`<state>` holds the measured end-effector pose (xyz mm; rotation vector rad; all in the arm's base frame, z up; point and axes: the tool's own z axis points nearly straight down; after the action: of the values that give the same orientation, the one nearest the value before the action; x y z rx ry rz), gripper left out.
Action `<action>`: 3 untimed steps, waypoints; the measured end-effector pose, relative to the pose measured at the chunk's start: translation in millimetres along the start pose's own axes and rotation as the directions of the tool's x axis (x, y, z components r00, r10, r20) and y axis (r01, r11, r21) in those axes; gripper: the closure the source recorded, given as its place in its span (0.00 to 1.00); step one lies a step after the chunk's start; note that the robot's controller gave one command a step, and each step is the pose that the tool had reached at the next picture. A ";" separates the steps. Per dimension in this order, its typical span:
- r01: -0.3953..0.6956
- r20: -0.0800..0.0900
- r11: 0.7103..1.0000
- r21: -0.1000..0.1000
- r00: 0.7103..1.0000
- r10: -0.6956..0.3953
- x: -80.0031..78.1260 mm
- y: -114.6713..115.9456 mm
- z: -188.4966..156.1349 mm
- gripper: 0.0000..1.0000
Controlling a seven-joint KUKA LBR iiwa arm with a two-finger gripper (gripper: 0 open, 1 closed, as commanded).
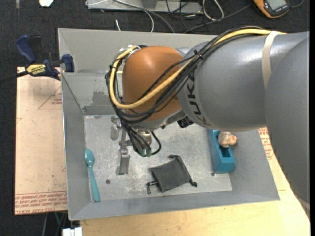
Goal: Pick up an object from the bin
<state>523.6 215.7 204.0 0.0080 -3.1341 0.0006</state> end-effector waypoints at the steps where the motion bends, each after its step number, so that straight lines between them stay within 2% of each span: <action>1: -0.004 0.008 1.000 -0.002 1.000 0.004 -1.9 -1.1 -4.6 0.00; 2: -0.029 0.005 1.000 -0.002 1.000 0.029 -0.1 -28.6 -5.5 0.00; 3: -0.038 0.012 0.999 -0.007 0.999 0.038 4.6 -56.0 8.5 0.00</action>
Offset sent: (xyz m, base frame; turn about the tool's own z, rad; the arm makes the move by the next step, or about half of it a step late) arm 0.0001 -0.0346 0.0062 0.0335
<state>519.3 159.7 195.6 -0.0524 -3.1455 -0.0096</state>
